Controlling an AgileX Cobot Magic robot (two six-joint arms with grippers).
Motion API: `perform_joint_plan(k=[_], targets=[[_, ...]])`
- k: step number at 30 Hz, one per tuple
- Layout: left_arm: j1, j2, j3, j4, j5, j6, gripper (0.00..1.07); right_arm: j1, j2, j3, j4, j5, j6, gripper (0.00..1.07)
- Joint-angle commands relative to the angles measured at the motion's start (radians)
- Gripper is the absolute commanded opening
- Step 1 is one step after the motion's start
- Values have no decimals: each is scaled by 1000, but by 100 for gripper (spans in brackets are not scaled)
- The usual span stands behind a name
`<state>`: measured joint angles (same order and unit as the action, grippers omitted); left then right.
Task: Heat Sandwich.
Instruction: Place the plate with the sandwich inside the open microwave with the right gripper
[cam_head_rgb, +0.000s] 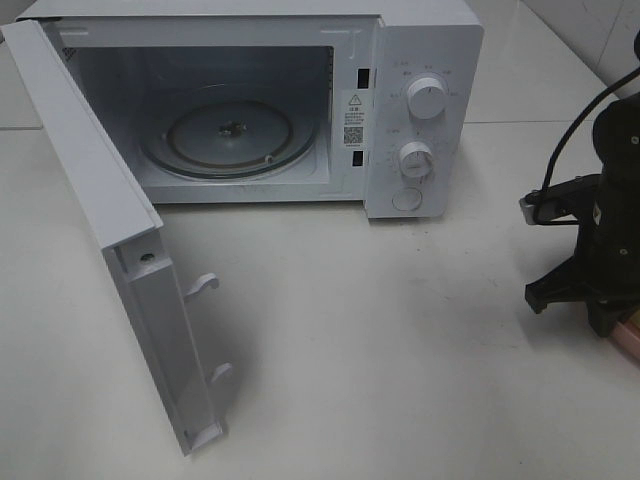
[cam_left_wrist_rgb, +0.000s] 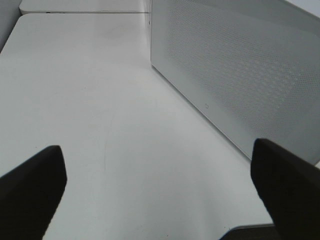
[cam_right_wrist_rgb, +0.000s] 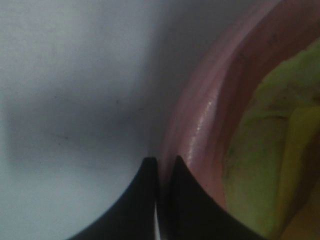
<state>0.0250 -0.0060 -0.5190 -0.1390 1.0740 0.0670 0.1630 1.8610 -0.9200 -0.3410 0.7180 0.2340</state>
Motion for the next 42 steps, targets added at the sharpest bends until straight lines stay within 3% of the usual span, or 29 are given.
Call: perform_joint_plan(k=[1,9,21,42], targets=[[3,-5,2,1,-3,-5,95,28,0,5,-30,62,51,0],[3,-5,2,1,-3,-5,95,87,-11,5,-55,134,70,0],[3,-5,2,1,-3,-5,95,169,-155,8,-62,246,54,0],[3,-5,2,1,-3,-5,95,461,-361,9,-51,357,-31,0]])
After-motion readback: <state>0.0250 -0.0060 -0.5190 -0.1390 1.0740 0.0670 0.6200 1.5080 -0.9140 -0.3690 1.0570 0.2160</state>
